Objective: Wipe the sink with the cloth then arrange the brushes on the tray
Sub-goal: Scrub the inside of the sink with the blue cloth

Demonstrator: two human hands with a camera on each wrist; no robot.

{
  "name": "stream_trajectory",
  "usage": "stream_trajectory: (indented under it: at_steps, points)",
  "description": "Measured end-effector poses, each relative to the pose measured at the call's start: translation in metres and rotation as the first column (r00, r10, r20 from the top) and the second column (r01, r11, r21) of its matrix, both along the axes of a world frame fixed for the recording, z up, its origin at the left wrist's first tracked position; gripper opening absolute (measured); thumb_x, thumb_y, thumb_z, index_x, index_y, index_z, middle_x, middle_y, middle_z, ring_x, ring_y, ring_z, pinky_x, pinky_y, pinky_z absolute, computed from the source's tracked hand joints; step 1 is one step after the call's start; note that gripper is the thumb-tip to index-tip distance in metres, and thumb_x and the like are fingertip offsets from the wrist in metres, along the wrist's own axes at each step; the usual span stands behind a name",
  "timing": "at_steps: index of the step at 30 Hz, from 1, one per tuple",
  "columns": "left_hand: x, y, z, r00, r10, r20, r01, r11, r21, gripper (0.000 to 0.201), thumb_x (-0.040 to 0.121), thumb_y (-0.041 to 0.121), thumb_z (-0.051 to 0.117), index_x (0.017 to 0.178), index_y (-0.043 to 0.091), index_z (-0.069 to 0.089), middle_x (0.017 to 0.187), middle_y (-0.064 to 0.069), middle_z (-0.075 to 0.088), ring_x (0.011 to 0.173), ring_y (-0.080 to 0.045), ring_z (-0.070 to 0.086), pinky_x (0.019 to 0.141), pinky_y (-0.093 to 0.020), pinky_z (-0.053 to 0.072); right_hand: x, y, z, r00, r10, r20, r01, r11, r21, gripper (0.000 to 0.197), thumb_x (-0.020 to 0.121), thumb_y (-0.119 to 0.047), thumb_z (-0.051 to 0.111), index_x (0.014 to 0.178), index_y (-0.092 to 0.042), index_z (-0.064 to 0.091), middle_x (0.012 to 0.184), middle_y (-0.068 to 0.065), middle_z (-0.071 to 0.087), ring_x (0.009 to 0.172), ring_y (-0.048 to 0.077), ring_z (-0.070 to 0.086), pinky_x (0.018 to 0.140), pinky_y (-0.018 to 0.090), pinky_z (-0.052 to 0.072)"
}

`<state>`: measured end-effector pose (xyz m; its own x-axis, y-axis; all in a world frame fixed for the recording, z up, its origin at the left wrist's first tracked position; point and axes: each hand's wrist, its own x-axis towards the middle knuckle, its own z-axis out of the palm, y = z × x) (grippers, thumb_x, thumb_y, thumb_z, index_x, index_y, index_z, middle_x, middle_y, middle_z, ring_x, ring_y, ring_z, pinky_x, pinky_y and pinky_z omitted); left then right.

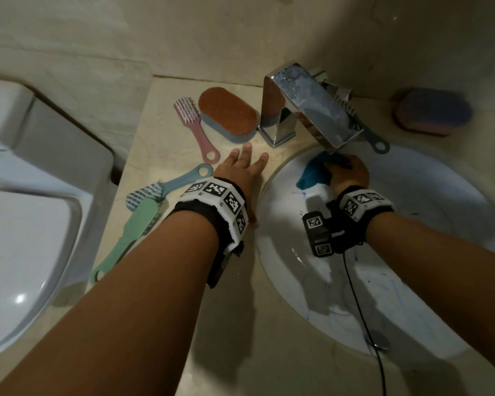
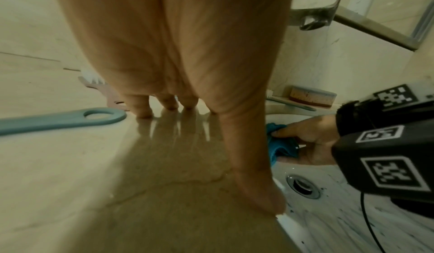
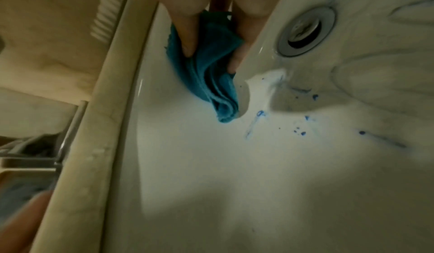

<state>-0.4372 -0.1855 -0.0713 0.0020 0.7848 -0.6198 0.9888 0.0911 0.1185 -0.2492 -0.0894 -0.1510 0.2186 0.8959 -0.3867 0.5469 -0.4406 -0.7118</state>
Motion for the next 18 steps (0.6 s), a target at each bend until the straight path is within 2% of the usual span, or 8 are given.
stream_trajectory:
  at_steps: [2,4,6,8,11,13,16,18]
  points:
    - [0.000,0.000,0.000,1.000,-0.003,-0.003,0.003,1.000,0.005,0.131,0.061,0.040,0.084,0.149,0.024,-0.012,0.156,-0.011,-0.018,0.145,-0.033,-0.010,0.120,-0.041,0.004,0.001,-0.001,0.000,0.982,-0.090,-0.167,0.085,0.996,-0.039,0.041,0.093,-0.018,0.053,0.132,-0.009,0.046,0.131,0.015,0.053,0.109,0.030,0.056,0.092,0.035,0.048]
    - [0.000,0.000,0.000,1.000,-0.002,-0.002,0.002,1.000,0.005,0.131,0.061,0.041,0.083,0.149,0.024,-0.013,0.156,-0.011,-0.018,0.145,-0.032,-0.010,0.120,-0.041,0.004,-0.008,-0.007,0.001,0.935,-0.113,-0.336,0.084,0.992,-0.099,0.042,0.096,-0.016,0.044,0.137,-0.014,0.036,0.134,0.016,0.046,0.103,0.027,0.052,0.079,0.041,0.053]
    - [0.001,0.000,-0.001,1.000,-0.004,-0.006,0.004,1.000,0.001,0.131,0.061,0.041,0.083,0.148,0.024,-0.013,0.156,-0.011,-0.019,0.145,-0.032,-0.010,0.120,-0.041,0.004,-0.017,-0.009,-0.002,0.904,-0.129,-0.408,0.086,0.989,-0.122,0.043,0.095,-0.011,0.039,0.137,-0.016,0.031,0.128,0.014,0.042,0.107,0.027,0.047,0.076,0.039,0.049]
    - [0.000,0.000,-0.001,1.000,-0.008,-0.010,0.008,1.000,-0.001,0.132,0.061,0.042,0.083,0.148,0.025,-0.014,0.156,-0.011,-0.019,0.145,-0.032,-0.011,0.120,-0.042,0.004,-0.023,-0.012,-0.003,0.865,-0.187,-0.466,0.135,0.981,-0.142,0.045,0.092,-0.005,0.047,0.135,-0.008,0.034,0.122,0.011,0.047,0.104,0.024,0.050,0.078,0.034,0.048]
    - [0.000,0.001,0.000,1.000,-0.009,-0.007,0.009,1.000,-0.008,0.133,0.060,0.042,0.084,0.148,0.025,-0.013,0.156,-0.011,-0.019,0.145,-0.033,-0.011,0.120,-0.044,0.006,-0.013,-0.011,-0.015,0.841,-0.205,-0.500,0.166,0.979,-0.121,0.041,0.088,0.001,0.057,0.126,-0.004,0.044,0.121,0.017,0.052,0.102,0.026,0.054,0.087,0.032,0.046]
    - [0.000,0.001,0.001,1.000,-0.008,-0.005,0.008,1.000,-0.012,0.133,0.060,0.041,0.084,0.148,0.025,-0.013,0.156,-0.011,-0.019,0.145,-0.033,-0.011,0.120,-0.044,0.006,-0.004,-0.007,-0.015,0.883,-0.221,-0.413,0.191,0.975,-0.113,0.037,0.089,-0.004,0.058,0.124,-0.003,0.049,0.126,0.020,0.054,0.111,0.032,0.055,0.091,0.030,0.045]
    - [0.000,0.001,0.001,1.000,-0.005,-0.005,0.005,1.000,-0.014,0.132,0.060,0.041,0.084,0.148,0.025,-0.013,0.156,-0.011,-0.020,0.145,-0.032,-0.012,0.120,-0.043,0.005,0.016,0.007,-0.016,0.888,-0.319,-0.332,0.312,0.947,-0.077,0.037,0.092,-0.007,0.052,0.128,0.002,0.049,0.121,0.015,0.055,0.123,0.033,0.049,0.083,0.020,0.043]
    - [0.000,0.001,0.001,1.000,-0.006,-0.010,0.006,1.000,-0.013,0.133,0.060,0.042,0.084,0.148,0.025,-0.014,0.156,-0.011,-0.020,0.145,-0.032,-0.012,0.120,-0.043,0.005,0.018,0.012,-0.016,0.927,-0.294,-0.233,0.297,0.955,-0.021,0.033,0.089,-0.008,0.055,0.122,-0.002,0.052,0.121,0.017,0.056,0.118,0.032,0.052,0.084,0.022,0.039]
